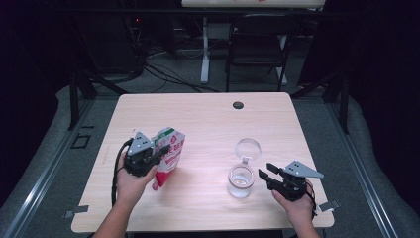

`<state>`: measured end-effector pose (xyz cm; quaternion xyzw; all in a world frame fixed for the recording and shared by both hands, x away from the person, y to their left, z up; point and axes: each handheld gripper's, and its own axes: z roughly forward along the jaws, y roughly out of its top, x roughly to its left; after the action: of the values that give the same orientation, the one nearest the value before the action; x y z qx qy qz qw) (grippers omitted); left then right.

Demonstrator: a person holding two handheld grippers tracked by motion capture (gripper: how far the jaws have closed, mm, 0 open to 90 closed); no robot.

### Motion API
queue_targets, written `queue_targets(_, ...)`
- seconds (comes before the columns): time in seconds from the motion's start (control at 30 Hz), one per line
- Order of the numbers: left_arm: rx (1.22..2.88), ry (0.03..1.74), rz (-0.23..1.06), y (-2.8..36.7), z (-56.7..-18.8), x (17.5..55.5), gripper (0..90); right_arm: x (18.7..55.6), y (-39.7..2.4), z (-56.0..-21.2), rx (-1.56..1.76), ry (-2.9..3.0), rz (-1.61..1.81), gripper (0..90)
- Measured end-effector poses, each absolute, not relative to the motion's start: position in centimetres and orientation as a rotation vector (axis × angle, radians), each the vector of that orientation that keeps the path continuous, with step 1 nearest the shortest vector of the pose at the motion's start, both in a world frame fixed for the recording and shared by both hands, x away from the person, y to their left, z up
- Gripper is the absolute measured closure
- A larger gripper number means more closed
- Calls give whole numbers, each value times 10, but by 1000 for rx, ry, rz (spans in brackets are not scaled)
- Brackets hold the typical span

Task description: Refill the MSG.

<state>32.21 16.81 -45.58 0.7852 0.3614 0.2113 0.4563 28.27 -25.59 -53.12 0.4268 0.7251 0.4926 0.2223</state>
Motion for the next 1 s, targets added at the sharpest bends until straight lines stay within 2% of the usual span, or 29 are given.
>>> queue_targets(0.5, 2003, 712, 421, 116, -461, 315, 900, 283, -256, -531, 1168, 2009, 1354, 563)
queue_targets(0.77, 2008, 678, 417, 110, -464, 311, 900, 283, -255, -531, 1161, 2008, 1350, 563)
queue_targets(1.0, 2029, 684, 347, 117, -472, 307, 900, 281, -257, -528, 1154, 2001, 1362, 556)
